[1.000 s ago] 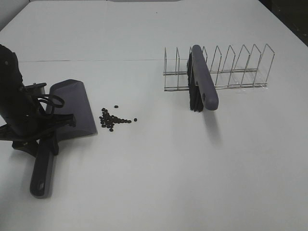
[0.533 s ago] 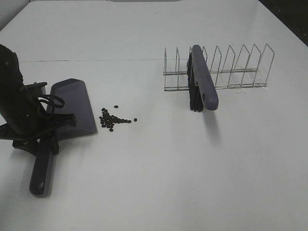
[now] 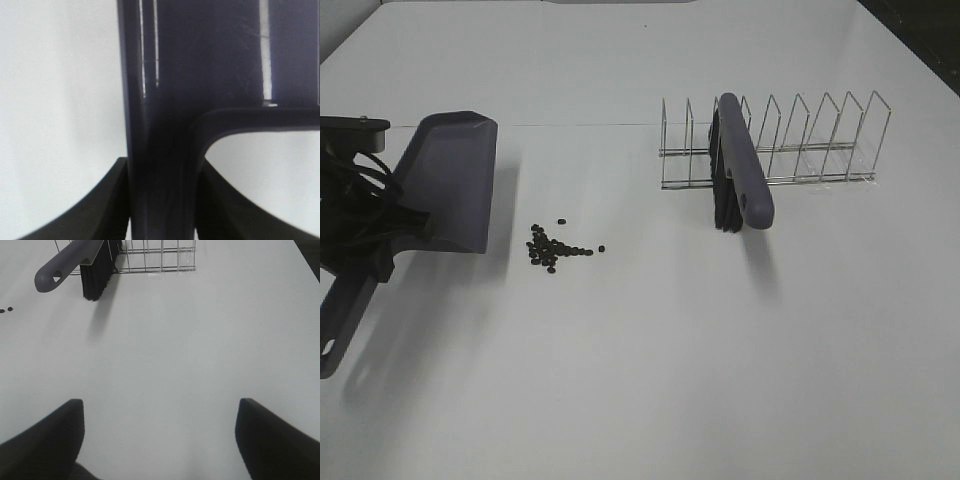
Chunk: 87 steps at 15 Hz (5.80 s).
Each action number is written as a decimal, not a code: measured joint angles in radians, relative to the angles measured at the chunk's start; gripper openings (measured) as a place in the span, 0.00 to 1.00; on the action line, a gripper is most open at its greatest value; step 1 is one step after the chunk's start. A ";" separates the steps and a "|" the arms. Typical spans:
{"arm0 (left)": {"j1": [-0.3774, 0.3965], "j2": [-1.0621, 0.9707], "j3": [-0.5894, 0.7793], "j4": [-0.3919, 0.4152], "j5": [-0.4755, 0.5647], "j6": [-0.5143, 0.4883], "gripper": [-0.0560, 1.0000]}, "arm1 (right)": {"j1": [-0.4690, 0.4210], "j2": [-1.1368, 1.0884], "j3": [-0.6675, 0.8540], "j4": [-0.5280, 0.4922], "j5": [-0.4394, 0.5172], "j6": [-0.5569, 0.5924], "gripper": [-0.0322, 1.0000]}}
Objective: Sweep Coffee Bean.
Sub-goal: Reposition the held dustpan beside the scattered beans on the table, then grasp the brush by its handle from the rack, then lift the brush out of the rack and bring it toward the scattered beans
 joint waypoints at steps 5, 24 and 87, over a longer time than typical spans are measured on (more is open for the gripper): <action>0.000 -0.053 0.000 0.032 0.035 0.004 0.37 | 0.000 0.000 0.000 0.000 0.000 0.000 0.78; 0.000 -0.054 0.107 0.055 -0.023 0.027 0.37 | 0.000 0.902 -0.465 0.135 0.089 0.036 0.78; 0.000 -0.054 0.108 0.083 -0.005 0.052 0.37 | 0.207 2.265 -1.628 0.013 0.105 0.105 0.37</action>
